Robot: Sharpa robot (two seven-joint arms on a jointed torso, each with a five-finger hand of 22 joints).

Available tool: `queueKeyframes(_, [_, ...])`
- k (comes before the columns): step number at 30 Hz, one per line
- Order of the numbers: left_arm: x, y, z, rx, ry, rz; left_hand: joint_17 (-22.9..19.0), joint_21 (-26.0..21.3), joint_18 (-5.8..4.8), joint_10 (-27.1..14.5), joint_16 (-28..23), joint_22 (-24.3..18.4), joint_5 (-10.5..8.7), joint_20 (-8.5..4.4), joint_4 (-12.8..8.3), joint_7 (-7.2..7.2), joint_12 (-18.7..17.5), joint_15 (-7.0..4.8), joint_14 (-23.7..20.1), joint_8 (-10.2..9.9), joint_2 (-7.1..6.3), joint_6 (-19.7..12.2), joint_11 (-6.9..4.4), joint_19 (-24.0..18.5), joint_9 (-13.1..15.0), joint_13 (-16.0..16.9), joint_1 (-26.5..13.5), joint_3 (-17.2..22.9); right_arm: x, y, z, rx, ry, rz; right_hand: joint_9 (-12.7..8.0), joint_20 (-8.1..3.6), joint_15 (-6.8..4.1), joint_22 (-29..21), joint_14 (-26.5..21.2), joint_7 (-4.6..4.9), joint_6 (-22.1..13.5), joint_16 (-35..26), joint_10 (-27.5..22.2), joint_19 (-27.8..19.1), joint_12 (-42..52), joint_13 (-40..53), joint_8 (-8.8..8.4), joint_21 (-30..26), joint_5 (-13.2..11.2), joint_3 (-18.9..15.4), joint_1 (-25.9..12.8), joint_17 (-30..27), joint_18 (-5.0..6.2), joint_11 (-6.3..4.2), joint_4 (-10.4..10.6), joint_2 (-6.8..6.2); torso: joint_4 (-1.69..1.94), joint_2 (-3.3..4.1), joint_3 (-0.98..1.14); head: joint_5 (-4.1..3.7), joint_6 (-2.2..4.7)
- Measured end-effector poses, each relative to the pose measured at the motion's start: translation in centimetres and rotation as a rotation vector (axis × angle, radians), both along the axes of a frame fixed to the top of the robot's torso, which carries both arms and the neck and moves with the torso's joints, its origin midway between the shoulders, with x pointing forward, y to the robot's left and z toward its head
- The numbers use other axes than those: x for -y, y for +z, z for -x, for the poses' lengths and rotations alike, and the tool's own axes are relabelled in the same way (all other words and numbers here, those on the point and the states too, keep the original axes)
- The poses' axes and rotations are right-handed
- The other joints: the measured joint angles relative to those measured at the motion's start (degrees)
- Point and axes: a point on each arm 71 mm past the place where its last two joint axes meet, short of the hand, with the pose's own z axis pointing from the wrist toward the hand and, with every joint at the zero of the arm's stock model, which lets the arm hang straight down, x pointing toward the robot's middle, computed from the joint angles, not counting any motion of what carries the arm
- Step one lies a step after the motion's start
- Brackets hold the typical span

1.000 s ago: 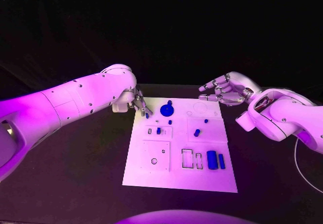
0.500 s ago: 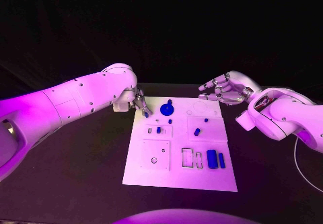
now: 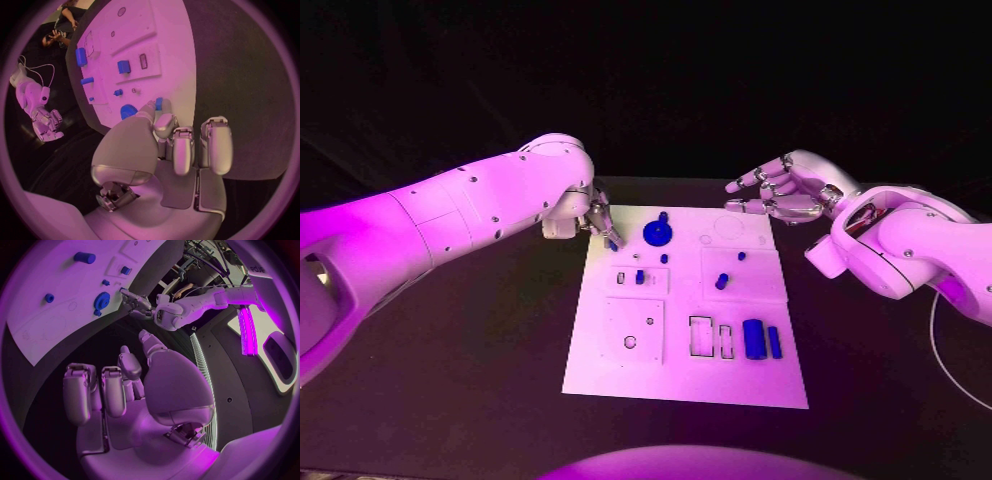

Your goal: Assemble the parts on the task board

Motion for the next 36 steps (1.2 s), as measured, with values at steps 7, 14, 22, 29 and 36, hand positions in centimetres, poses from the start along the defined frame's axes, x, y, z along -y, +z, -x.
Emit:
queueKeyframes(7, [-0.1,-0.1,0.1,0.003,0.006,0.008,0.0,-0.3,0.0,0.2,0.0,0.0,0.0,0.0,4.9,0.62,-1.2,0.35,0.1,0.4,-3.34,-0.2,0.35,0.0,0.7,-1.4,-0.2,7.8,0.0,0.0,0.0,0.0,0.0,0.0,0.0,0.0,0.0,0.0,0.0,0.0,0.0,0.0,0.0,0.0,0.0,0.0,0.0,0.0,0.0,0.0,0.0,0.0,0.0,0.0,0.0,0.0,0.0,0.0,0.03,-0.06,-0.15])
queueKeyframes(14, [-0.7,0.2,0.8,0.022,0.014,0.045,0.0,-0.3,0.01,0.2,0.0,0.0,-0.01,0.0,3.1,0.63,-1.7,0.35,0.1,1.5,-6.57,-0.1,0.35,0.0,1.6,-2.4,-3.4,15.0,0.1,0.0,0.0,-0.001,0.0,0.001,0.0,0.0,0.0,0.0,0.0,0.0,0.0,0.0,0.0,0.0,0.0,0.0,0.0,0.0,0.0,0.0,0.0,0.0,0.0,0.0,0.0,0.0,-0.03,-0.03,0.05,-0.07,-0.19])
queueKeyframes(22, [-1.7,0.7,2.5,0.041,0.009,0.097,0.0,-0.3,0.0,0.2,0.0,0.0,-0.05,0.0,3.0,0.64,-1.9,0.35,0.1,1.7,-6.69,-0.1,0.35,0.0,1.9,-2.5,-4.3,16.0,0.2,0.0,0.0,-0.002,-0.002,0.002,0.0,0.0,0.0,0.0,0.0,0.0,0.0,0.0,0.0,0.0,0.0,0.0,0.0,0.0,0.0,0.0,0.0,0.0,0.0,0.0,0.0,0.0,0.09,-0.14,0.06,-0.09,-0.15])
queueKeyframes(29, [-1.7,0.6,4.0,0.05,-0.001,0.14,0.0,-0.3,0.0,0.4,0.0,0.0,-0.06,0.0,3.0,0.68,-1.9,0.34,0.1,2.1,-6.97,-0.2,0.55,0.0,2.1,-2.3,-4.9,16.8,0.2,0.0,0.0,-0.003,-0.002,0.002,0.0,0.0,0.0,0.0,0.0,0.0,0.0,0.0,0.0,0.0,0.0,0.1,0.0,0.0,0.0,0.0,0.0,0.0,0.0,0.0,0.0,0.0,0.26,-0.18,0.07,0.13,-0.2])
queueKeyframes(36, [-1.2,-0.8,5.5,0.043,-0.017,0.172,0.0,-0.3,0.0,0.4,0.0,0.0,-0.12,0.0,2.4,0.82,-1.6,0.34,0.1,2.4,-7.38,-0.2,0.55,0.0,2.2,-2.2,-5.4,17.7,0.2,-0.1,0.0,-0.004,-0.001,0.003,0.0,0.0,0.0,0.0,0.0,0.0,0.0,0.0,0.0,0.0,0.0,0.1,0.0,0.0,0.0,0.0,0.0,0.0,0.0,0.0,0.0,0.0,0.32,-0.2,-0.01,0.32,-0.44])
